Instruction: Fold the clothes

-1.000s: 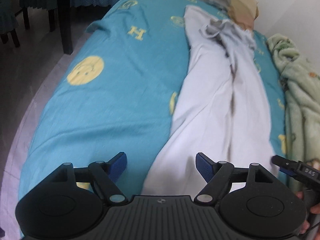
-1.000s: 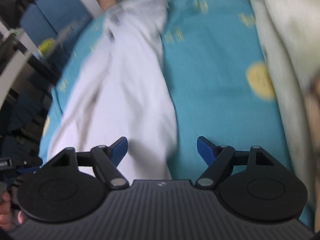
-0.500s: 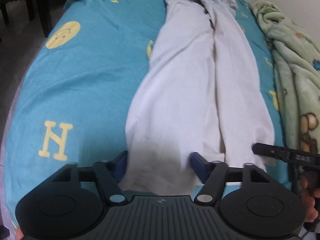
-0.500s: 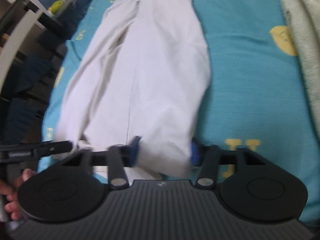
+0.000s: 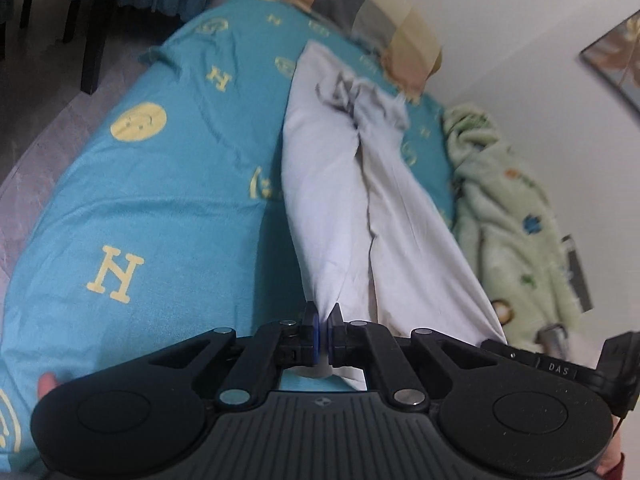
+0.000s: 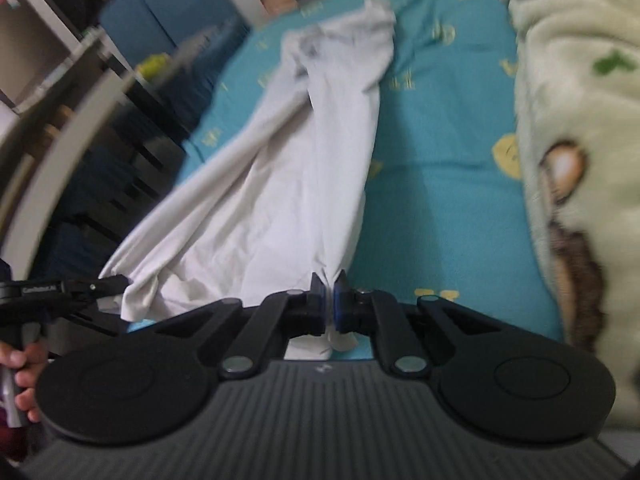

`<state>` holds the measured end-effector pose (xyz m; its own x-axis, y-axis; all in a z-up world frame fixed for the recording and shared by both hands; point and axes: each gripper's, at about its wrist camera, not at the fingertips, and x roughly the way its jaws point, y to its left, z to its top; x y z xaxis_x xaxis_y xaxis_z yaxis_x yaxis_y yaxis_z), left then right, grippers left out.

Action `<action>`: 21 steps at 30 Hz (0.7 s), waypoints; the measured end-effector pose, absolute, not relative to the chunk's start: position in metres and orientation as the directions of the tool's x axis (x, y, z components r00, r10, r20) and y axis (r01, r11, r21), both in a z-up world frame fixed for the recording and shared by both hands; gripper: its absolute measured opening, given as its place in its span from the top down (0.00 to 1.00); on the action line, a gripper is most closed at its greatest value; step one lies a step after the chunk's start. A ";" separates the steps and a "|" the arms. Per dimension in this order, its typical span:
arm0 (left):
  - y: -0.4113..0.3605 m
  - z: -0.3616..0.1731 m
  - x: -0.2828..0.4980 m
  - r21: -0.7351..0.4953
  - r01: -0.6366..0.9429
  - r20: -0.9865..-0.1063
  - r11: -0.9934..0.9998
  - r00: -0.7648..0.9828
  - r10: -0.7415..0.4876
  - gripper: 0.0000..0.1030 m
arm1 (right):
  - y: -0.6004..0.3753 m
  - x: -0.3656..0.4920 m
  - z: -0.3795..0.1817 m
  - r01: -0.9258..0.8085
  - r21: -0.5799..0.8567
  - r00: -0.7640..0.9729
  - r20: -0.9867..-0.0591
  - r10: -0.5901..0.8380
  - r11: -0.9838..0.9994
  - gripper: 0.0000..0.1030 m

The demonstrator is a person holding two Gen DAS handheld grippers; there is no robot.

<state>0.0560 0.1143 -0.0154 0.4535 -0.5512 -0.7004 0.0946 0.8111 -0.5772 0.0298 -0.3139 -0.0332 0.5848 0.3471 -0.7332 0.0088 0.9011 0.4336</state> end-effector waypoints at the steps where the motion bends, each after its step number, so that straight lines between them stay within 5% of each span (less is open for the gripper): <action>1: 0.118 -0.007 0.049 -0.589 0.099 -0.685 0.802 0.465 -0.560 0.97 | -0.319 0.020 -0.023 -0.003 0.440 0.597 -0.720 0.354 0.898 0.93; 13: 0.162 0.058 -0.047 -0.685 0.139 -0.543 0.715 0.558 -0.628 0.97 | -0.348 -0.076 0.015 -0.059 0.467 0.644 -0.658 0.391 0.882 0.93; 21: 0.156 0.078 0.014 -0.681 0.141 -0.482 0.719 0.653 -0.584 0.97 | -0.359 -0.004 0.027 -0.007 0.520 0.707 -0.601 0.371 0.854 0.93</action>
